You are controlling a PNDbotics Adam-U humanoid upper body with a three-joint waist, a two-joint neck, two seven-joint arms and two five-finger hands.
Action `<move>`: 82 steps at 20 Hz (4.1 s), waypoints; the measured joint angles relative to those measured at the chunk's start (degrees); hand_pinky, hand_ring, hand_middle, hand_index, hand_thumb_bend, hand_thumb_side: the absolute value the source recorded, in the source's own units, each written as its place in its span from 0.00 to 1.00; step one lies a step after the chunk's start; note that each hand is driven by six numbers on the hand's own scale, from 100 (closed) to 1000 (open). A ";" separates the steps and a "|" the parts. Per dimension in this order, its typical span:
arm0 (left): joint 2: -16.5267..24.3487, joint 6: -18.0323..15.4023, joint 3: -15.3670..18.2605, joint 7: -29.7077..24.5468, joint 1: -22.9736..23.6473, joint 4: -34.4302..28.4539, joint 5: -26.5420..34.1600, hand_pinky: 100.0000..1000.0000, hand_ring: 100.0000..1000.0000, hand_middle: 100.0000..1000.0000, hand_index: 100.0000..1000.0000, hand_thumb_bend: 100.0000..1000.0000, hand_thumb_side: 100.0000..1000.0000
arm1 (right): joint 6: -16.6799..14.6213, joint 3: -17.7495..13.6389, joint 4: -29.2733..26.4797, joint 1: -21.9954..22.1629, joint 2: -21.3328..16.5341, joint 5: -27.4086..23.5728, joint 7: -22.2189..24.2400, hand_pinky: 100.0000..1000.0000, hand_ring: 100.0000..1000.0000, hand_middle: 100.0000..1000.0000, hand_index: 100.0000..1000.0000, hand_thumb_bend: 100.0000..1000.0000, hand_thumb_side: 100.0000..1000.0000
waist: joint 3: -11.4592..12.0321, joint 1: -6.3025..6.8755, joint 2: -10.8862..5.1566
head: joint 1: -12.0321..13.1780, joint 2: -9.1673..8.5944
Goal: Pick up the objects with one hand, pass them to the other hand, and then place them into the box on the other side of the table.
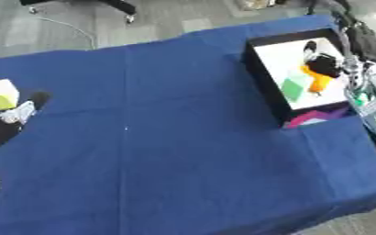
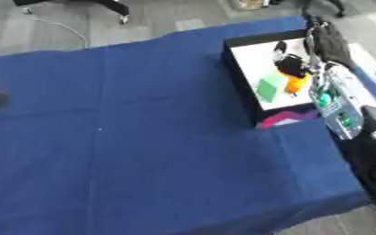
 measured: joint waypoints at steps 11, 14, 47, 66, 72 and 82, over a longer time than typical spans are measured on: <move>1.40 1.95 0.29 -2.36 -1.71 2.34 -2.22 0.76 0.61 0.47 0.77 0.96 0.43 | -7.08 3.22 -14.92 -4.99 6.76 5.68 0.52 0.50 0.90 0.73 0.97 0.00 0.37 | -0.99 0.22 0.00 | 3.02 0.00; 2.95 3.49 -0.13 -4.04 -3.25 4.07 -4.03 0.77 0.63 0.48 0.78 0.97 0.42 | -9.41 6.55 -16.39 -6.92 10.06 6.48 -0.22 0.53 0.87 0.73 0.95 0.00 0.36 | -1.05 0.22 0.00 | 3.60 0.00; 19.15 29.54 5.55 -19.59 -26.76 45.78 0.78 0.76 0.64 0.54 0.80 1.00 0.28 | -21.59 10.03 -16.83 -6.51 15.70 10.03 -4.87 0.52 0.85 0.68 0.91 0.00 0.40 | -7.39 0.65 1.40 | 11.24 0.00; 17.66 24.12 4.30 -3.70 -30.16 64.52 14.00 0.73 0.60 0.47 0.73 1.00 0.26 | -21.46 9.99 -16.83 -6.76 16.14 9.20 -5.42 0.51 0.86 0.67 0.90 0.00 0.40 | -8.23 0.65 1.92 | 10.21 0.00; 17.09 20.13 3.77 0.66 -30.20 65.21 18.86 0.72 0.57 0.42 0.69 0.95 0.23 | -21.44 9.99 -16.83 -6.70 16.20 8.99 -5.40 0.51 0.85 0.67 0.90 0.00 0.40 | -8.23 0.65 2.07 | 10.05 0.00; 16.81 18.08 2.42 5.84 -30.40 65.74 24.42 0.68 0.49 0.32 0.59 0.48 0.00 | -21.35 9.99 -16.83 -6.45 16.24 8.67 -5.29 0.50 0.85 0.66 0.90 0.00 0.40 | -8.23 0.65 2.08 | 9.77 0.00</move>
